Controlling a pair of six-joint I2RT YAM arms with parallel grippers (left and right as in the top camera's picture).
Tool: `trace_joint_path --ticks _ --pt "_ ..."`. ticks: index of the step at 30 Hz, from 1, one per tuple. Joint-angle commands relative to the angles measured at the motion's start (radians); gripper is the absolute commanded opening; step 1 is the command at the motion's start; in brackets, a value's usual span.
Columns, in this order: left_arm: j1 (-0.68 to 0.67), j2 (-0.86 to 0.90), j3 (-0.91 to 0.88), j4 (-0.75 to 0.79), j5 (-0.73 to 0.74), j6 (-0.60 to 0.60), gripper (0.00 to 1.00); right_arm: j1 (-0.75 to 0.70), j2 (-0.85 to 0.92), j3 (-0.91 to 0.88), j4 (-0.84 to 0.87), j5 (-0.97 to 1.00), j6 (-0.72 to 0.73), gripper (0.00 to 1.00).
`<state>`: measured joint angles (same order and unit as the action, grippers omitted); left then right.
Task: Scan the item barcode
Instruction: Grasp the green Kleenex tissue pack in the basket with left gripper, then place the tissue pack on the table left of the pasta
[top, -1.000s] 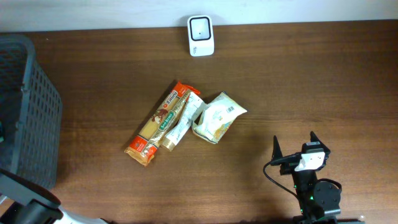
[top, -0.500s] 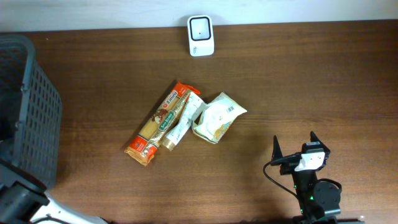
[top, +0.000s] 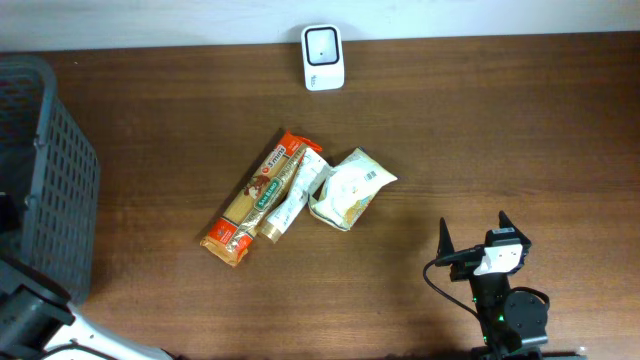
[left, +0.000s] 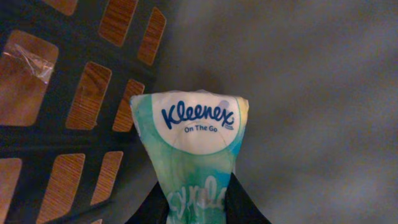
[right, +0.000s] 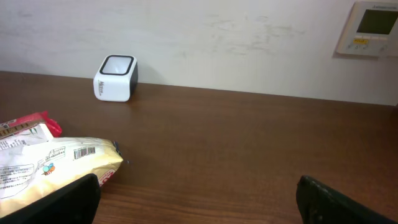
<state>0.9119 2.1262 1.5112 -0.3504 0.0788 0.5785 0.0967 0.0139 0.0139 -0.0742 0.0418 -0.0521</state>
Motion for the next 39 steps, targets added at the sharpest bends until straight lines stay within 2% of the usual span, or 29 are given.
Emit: trace_joint_path --ticks 1,2,4,9,12,15,17,18,20,22,29,34,35,36,37,38,39 --pt "0.007 -0.061 -0.002 -0.009 0.012 -0.095 0.0 -0.006 -0.005 -0.008 -0.003 0.015 0.0 0.99" --pt "0.007 -0.111 -0.002 0.004 0.015 -0.139 0.0 -0.006 -0.005 -0.008 -0.003 0.015 0.0 0.99" --pt "0.007 -0.214 -0.002 0.029 0.088 -0.151 0.0 -0.006 -0.005 -0.008 -0.003 0.015 0.0 0.99" --pt "-0.037 -0.492 -0.002 0.088 0.262 -0.354 0.0 -0.006 -0.005 -0.008 -0.003 0.015 0.0 0.99" --pt "-0.155 -0.649 -0.002 0.063 0.447 -0.467 0.0 -0.006 -0.005 -0.008 -0.003 0.015 0.0 0.99" --pt "-0.351 -0.719 -0.002 -0.081 0.509 -0.465 0.0 -0.006 -0.005 -0.008 -0.003 0.015 0.0 0.99" --pt "-0.5 -0.707 -0.007 -0.222 0.499 -0.422 0.0 -0.006 -0.005 -0.008 -0.003 0.015 0.0 0.99" --pt "-0.579 -0.684 -0.009 -0.305 0.498 -0.358 0.0 -0.006 -0.005 -0.008 -0.003 0.015 0.0 0.99" --pt "-0.668 -0.634 -0.009 -0.422 0.488 -0.23 0.0 -0.006 -0.005 -0.008 -0.003 0.015 0.0 0.99" --pt "-0.739 -0.556 -0.011 -0.524 0.39 -0.156 0.0 -0.006 -0.005 -0.008 -0.003 0.015 0.0 0.99" --pt "-0.831 -0.264 -0.054 -0.565 0.336 -0.157 0.0 -0.006 -0.005 -0.008 -0.003 0.015 0.0 0.99" --pt "-0.832 -0.15 -0.054 -0.591 0.33 -0.157 0.0 -0.006 -0.005 -0.008 -0.003 0.015 0.0 0.99" --pt "-0.832 -0.142 -0.054 -0.595 0.323 -0.158 0.04 -0.006 -0.005 -0.008 -0.003 0.015 0.0 0.99" --pt "-0.832 -0.138 -0.054 -0.599 0.324 -0.158 0.2 -0.006 -0.005 -0.008 -0.003 0.015 0.0 0.99" --pt "-0.832 -0.138 -0.054 -0.602 0.324 -0.158 0.42 -0.006 -0.005 -0.008 -0.003 0.015 0.0 0.99" --pt "-0.832 -0.138 -0.054 -0.603 0.324 -0.158 0.76 -0.006 -0.005 -0.008 -0.003 0.015 0.0 0.99" --pt "-0.832 -0.138 -0.054 -0.603 0.324 -0.158 0.99 -0.006 -0.005 -0.008 -0.003 0.015 0.0 0.99"
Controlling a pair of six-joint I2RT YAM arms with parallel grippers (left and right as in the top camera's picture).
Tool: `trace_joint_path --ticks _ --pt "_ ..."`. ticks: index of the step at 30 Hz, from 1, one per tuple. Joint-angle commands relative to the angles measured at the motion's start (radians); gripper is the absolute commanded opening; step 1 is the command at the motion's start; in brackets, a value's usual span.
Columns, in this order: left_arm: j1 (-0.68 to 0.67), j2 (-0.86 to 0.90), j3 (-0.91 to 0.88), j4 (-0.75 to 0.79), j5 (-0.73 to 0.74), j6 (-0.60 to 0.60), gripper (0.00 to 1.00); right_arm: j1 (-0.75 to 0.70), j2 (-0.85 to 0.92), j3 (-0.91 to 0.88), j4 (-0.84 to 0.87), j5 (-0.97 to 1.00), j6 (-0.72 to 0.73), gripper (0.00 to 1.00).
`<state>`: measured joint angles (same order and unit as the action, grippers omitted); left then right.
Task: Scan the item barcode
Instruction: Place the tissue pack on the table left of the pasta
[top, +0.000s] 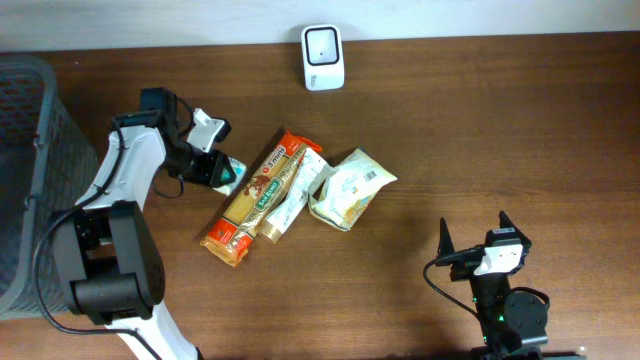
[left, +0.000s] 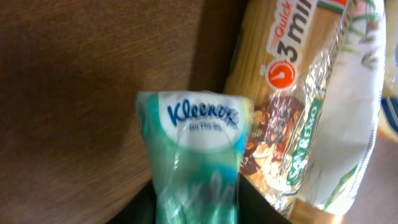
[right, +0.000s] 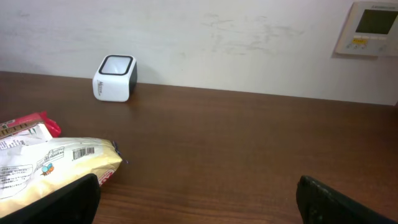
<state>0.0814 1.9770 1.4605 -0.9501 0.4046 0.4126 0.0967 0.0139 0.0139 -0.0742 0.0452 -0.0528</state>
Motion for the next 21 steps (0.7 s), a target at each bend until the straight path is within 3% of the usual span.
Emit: trace_joint_path --ticks 1,5,9,16,21 --pt "-0.001 0.01 -0.002 -0.003 -0.002 -0.005 0.99 -0.006 -0.005 -0.008 -0.003 0.012 0.0 0.99" --pt "-0.001 -0.03 0.074 -0.042 -0.001 -0.053 0.99 -0.006 -0.005 -0.008 -0.003 0.012 0.0 0.99" --pt "0.001 -0.198 0.141 -0.055 -0.015 -0.061 0.99 -0.006 -0.005 -0.008 -0.003 0.012 0.0 0.99" --pt "0.116 -0.501 0.17 -0.047 -0.199 -0.25 0.99 -0.006 -0.005 -0.008 -0.003 0.012 0.0 0.99" --pt "0.167 -0.599 0.169 -0.051 -0.291 -0.344 0.99 -0.006 -0.005 -0.008 -0.003 0.012 0.0 0.99"
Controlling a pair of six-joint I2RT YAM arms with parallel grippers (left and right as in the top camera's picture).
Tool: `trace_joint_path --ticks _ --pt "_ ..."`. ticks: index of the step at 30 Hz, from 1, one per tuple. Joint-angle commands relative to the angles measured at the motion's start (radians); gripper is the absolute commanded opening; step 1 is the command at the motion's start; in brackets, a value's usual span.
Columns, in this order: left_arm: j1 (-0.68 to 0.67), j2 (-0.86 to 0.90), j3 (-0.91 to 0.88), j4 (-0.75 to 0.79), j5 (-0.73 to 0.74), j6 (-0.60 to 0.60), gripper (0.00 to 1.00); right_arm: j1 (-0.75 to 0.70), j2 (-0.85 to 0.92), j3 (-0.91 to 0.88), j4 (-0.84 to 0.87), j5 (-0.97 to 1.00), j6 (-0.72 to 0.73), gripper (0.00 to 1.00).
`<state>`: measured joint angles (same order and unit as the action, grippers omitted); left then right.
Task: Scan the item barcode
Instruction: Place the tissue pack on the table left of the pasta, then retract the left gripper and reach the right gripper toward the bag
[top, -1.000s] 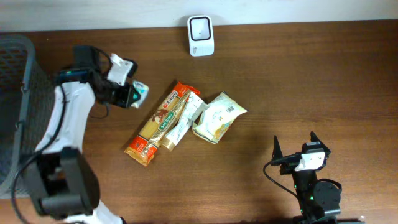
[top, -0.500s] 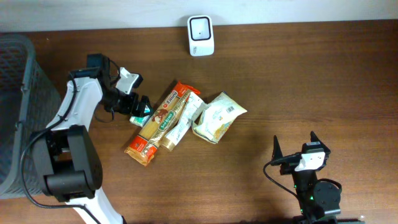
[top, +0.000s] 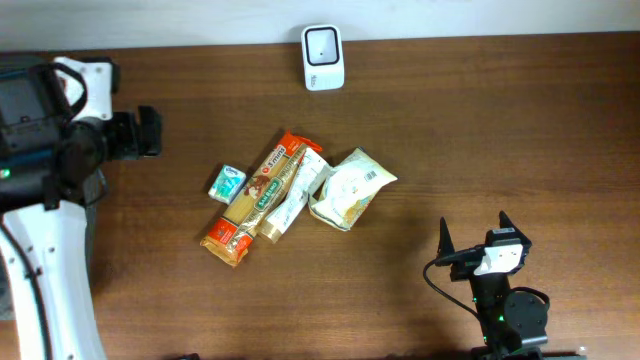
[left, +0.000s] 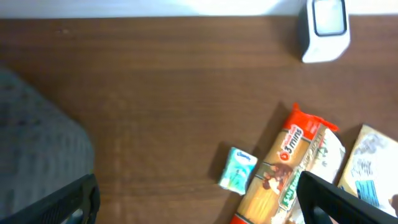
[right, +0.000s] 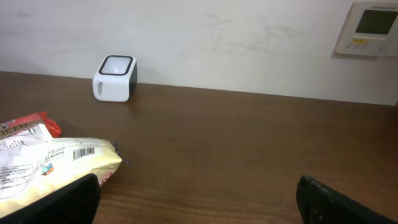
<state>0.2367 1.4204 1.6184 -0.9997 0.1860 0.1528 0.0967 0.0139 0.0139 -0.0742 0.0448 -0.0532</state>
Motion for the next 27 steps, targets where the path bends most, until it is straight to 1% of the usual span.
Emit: trace_joint_path --ticks 1,4,27 --pt "0.011 -0.049 0.012 0.0 -0.082 -0.09 0.99 -0.006 -0.005 -0.008 -0.003 0.012 0.001 0.99" --pt "0.013 -0.055 0.011 -0.001 -0.109 -0.089 0.99 -0.006 -0.005 -0.008 -0.003 0.012 0.001 0.99" --pt "0.013 -0.055 0.011 -0.009 -0.108 -0.089 0.99 -0.006 -0.005 -0.008 -0.003 0.012 0.001 0.99"
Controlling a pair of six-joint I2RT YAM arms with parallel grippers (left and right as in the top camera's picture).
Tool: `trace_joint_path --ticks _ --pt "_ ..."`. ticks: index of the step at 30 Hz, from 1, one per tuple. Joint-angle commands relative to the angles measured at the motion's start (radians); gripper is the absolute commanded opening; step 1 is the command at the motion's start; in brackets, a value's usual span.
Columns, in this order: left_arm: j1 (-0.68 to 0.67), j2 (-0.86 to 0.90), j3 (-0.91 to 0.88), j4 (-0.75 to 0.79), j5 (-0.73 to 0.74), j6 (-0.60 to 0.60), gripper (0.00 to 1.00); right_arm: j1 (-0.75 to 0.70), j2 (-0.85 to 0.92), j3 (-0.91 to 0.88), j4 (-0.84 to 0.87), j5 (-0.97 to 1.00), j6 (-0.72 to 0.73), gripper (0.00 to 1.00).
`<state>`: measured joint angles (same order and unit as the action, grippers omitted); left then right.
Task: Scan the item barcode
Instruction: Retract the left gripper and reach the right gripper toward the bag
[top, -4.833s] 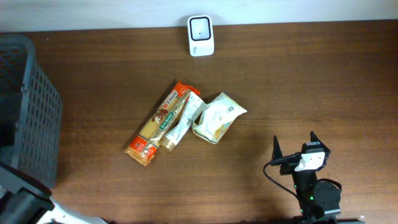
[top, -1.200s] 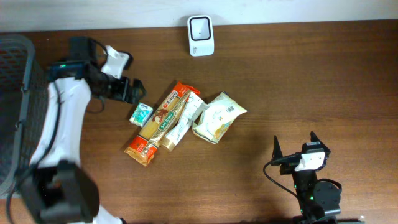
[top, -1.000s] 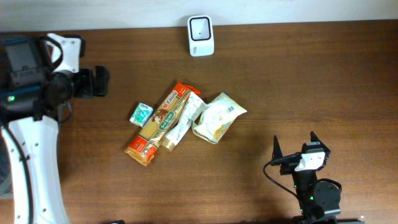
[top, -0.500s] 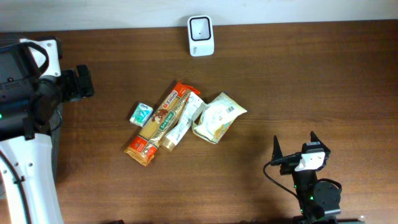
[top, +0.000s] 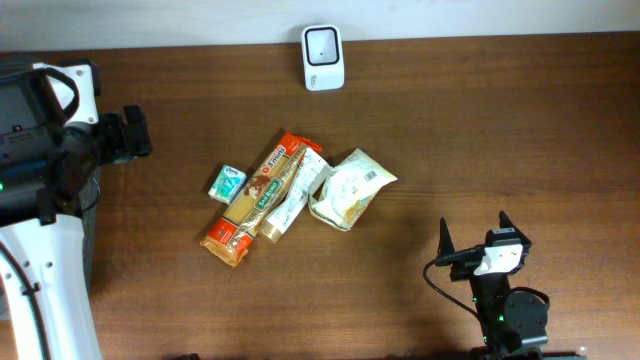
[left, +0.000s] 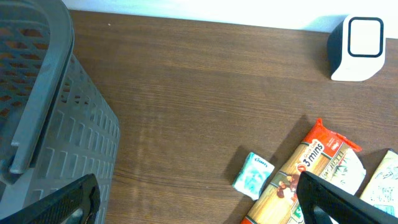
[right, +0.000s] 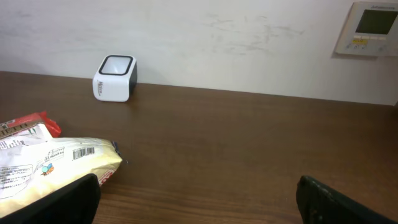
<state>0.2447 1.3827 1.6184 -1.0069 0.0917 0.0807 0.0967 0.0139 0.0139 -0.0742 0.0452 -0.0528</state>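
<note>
A white barcode scanner (top: 322, 57) stands at the table's far edge, also in the left wrist view (left: 356, 39) and the right wrist view (right: 115, 78). A small teal Kleenex pack (top: 227, 184) lies flat left of an orange pasta packet (top: 258, 198). My left gripper (left: 199, 202) hangs high over the table's left side, open and empty, with the Kleenex pack (left: 253, 176) below it. My right gripper (top: 472, 228) rests open at the front right, holding nothing.
A cream pouch (top: 350, 187) and a tube (top: 296, 195) lie against the pasta packet; the pouch's barcode label faces the right wrist camera (right: 85, 152). A grey slatted basket (left: 37, 112) stands at the table's left end. A wall panel (right: 371, 28) hangs behind.
My left arm has shifted a little toward the basket, which now fills the left of its wrist view. The Kleenex pack lies where it was. The right arm is unmoved.
My left gripper was shut on the Kleenex pack inside the basket. Then it held the pack low over the table beside the pasta packet. Then the pack lay on the table and the gripper was open, high at the left, as it is now.
</note>
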Motion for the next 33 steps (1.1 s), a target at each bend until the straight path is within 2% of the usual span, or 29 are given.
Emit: trace_joint_path --ticks 1,5,8,12,15,19,22,29,33 --pt "0.005 -0.017 0.011 -0.002 -0.014 -0.016 0.99 -0.006 -0.005 -0.008 -0.003 0.012 0.0 0.99" --pt "0.006 -0.017 0.011 0.033 -0.016 -0.015 0.99 -0.006 -0.005 -0.008 -0.003 0.012 0.0 0.99" --pt "0.007 -0.017 0.011 0.051 -0.131 0.004 0.99 -0.006 -0.005 -0.008 -0.003 0.012 0.0 0.99" --pt "0.007 -0.017 0.011 0.066 -0.128 0.129 0.99 -0.006 -0.005 -0.008 -0.003 0.012 0.0 0.99" --pt "0.038 -0.017 0.011 0.114 0.018 0.222 0.99 -0.006 -0.005 -0.008 -0.003 0.012 0.0 0.99" --pt "0.277 -0.017 0.011 0.142 0.327 0.228 0.99 -0.006 -0.005 -0.008 -0.003 0.012 0.0 0.98" --pt "0.354 -0.017 0.011 0.138 0.418 0.229 0.99 -0.006 -0.005 -0.008 0.011 0.016 0.0 0.99" --pt "0.354 -0.017 0.011 0.133 0.417 0.228 0.99 -0.006 -0.005 -0.008 0.048 -0.002 0.001 0.99" --pt "0.354 -0.017 0.011 0.131 0.417 0.228 0.99 -0.006 -0.005 0.003 0.105 -0.195 0.001 0.99"
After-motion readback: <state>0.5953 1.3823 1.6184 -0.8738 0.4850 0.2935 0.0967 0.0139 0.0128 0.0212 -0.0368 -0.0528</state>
